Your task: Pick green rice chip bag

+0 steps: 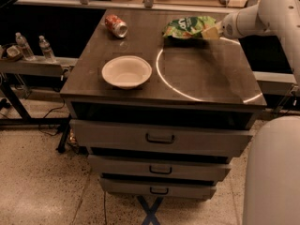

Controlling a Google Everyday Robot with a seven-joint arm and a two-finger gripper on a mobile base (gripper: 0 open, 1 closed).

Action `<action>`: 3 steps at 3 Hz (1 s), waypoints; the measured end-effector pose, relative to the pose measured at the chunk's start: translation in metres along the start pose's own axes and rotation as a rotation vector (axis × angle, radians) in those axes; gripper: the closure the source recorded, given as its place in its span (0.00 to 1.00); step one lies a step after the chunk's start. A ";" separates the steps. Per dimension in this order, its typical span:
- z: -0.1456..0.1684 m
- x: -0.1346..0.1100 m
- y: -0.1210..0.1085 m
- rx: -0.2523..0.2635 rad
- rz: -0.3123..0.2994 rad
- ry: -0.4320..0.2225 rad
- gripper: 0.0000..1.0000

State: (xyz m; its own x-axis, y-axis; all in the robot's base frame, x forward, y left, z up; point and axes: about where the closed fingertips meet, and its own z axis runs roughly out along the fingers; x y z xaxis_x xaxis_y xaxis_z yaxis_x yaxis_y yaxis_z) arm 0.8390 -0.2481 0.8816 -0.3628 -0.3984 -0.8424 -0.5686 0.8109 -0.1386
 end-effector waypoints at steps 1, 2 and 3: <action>-0.030 -0.050 0.024 -0.035 -0.121 -0.103 1.00; -0.070 -0.112 0.055 -0.040 -0.275 -0.222 1.00; -0.069 -0.111 0.055 -0.040 -0.276 -0.220 1.00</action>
Offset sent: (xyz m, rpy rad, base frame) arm -0.0820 0.0813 0.1932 -0.0997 -0.4457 0.2798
